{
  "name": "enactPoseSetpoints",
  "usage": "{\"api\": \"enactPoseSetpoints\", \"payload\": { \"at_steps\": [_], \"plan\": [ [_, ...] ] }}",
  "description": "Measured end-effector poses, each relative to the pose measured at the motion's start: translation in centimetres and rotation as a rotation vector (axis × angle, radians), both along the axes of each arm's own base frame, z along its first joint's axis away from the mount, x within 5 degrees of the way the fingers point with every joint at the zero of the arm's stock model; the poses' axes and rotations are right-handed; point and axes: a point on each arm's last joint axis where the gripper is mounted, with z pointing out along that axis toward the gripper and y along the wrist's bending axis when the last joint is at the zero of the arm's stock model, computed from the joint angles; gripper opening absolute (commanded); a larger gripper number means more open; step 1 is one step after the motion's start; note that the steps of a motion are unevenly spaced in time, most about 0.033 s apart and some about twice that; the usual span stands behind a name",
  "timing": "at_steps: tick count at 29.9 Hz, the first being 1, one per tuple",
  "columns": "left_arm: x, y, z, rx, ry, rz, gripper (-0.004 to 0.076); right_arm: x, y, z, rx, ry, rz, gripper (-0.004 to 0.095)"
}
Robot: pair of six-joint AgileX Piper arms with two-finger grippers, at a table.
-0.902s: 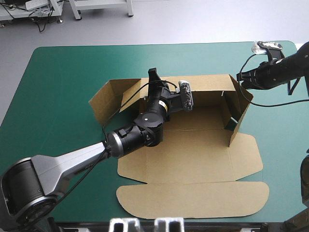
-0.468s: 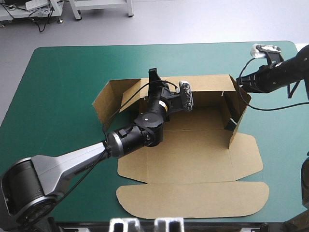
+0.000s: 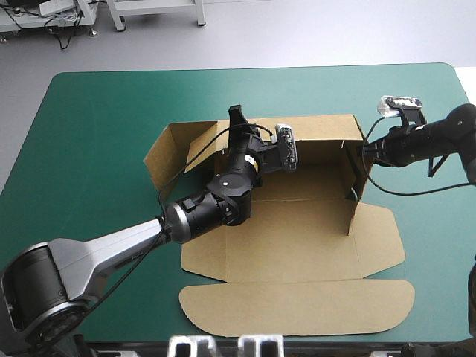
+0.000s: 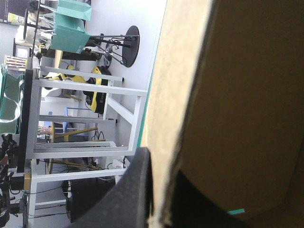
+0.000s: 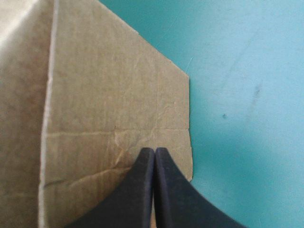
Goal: Fold the box
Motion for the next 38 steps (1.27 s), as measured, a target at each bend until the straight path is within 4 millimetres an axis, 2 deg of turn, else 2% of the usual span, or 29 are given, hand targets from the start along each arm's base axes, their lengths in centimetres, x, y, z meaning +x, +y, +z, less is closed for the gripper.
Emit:
{"api": "enactPoseSetpoints", "payload": {
  "at_steps": [11, 18, 21, 25, 27, 38],
  "plan": [
    [0.0, 0.0, 0.0, 0.001, 0.000, 0.002, -0.0010, -3.6, 0.8, -2.3, -0.014, -0.187, 0.050, -0.0020],
    [0.0, 0.0, 0.0, 0.002, -0.001, 0.002, -0.0010, -4.8, 1.0, -2.2, -0.083, -0.310, 0.131, -0.0004],
    [0.0, 0.0, 0.0, 0.002, -0.001, 0.002, -0.0010, -4.9, 0.9, -2.1, -0.101, -0.326, 0.145, 0.0097],
    [0.0, 0.0, 0.0, 0.002, -0.001, 0.002, -0.0010, -5.0, 0.7, -2.1, -0.140, -0.315, 0.153, 0.0313],
    [0.0, 0.0, 0.0, 0.002, -0.001, 0.002, -0.0010, -5.1, 0.6, -2.0, -0.158, -0.312, 0.149, 0.0367],
    [0.0, 0.1, 0.0, 0.008, -0.007, 0.008, -0.0010, -6.0, 0.3, -1.4, -0.230, -0.288, 0.206, 0.0376]
  ]
}}
